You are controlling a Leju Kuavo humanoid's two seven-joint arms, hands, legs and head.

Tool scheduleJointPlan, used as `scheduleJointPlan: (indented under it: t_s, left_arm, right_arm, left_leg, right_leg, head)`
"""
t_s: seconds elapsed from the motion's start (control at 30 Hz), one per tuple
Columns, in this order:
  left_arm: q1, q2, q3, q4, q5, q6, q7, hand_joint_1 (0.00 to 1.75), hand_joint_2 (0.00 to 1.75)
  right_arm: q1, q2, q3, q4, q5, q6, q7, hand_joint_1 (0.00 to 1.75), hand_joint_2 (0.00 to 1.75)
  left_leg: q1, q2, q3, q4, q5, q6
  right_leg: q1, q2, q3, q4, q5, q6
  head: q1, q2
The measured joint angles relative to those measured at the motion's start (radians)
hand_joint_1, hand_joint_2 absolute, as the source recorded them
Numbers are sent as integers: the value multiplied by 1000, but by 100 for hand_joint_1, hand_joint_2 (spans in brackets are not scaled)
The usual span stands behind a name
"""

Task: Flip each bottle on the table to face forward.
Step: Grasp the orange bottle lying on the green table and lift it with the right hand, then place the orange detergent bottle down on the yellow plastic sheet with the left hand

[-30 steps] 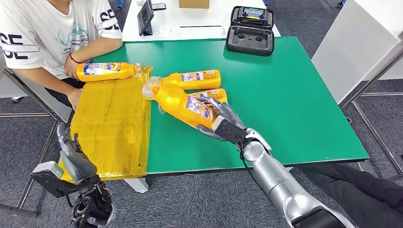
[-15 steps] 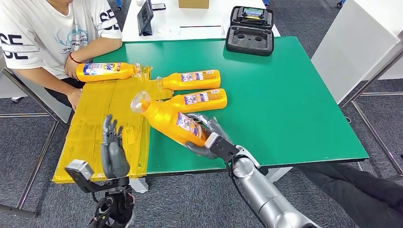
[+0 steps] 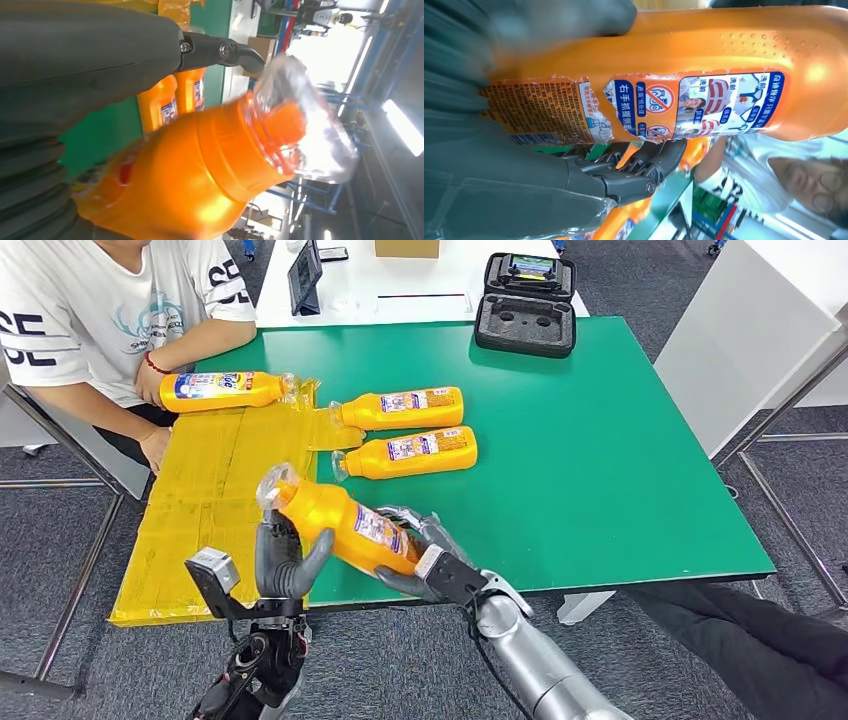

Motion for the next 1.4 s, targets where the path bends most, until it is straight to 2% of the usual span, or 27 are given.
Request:
scheduleJointPlan:
  t_s: [0.33,0.97,1.0,1.1,1.13,1.4]
  left_arm:
    - [-9,0,-31,44,12,-15,8,0,175]
    - [-9,0,-33,63,35,-63,28,0,175]
    - [-9,0,-33,63,35,-63,28,36,175]
    - [-9,0,-33,63,35,-63,27,166,175]
    - [-10,1,-34,64,35,-64,27,174,175]
    - [-2,1,-34,54,71,-115,11,175,175]
  right_arm:
    - [1,6,3,3,16,24,0,175,175]
    - [-1,12,3,25,36,34,0,175,175]
    - [-2,13,3,25,36,34,0,175,175]
    - [-4,13,3,27,36,34,0,175,175]
    - [-5,13,3,29,36,34,0,175,175]
    - [-10,14,4,38,46,32,-2,175,175]
  left_leg:
    - [0,0,0,0,0,0]
    - [0,0,0,0,0,0]
    - [0,0,0,0,0,0]
    - [0,0,0,0,0,0]
    - [0,0,0,0,0,0]
    - [0,0,0,0,0,0]
  right_leg:
    - [0,0,0,0,0,0]
    - [0,0,0,0,0,0]
    - [0,0,0,0,0,0]
    - [0,0,0,0,0,0]
    - [0,0,0,0,0,0]
    - [0,0,0,0,0,0]
  head:
    - [0,0]
    - [0,0]
    - [0,0]
    - [0,0]
    - [0,0]
    - [0,0]
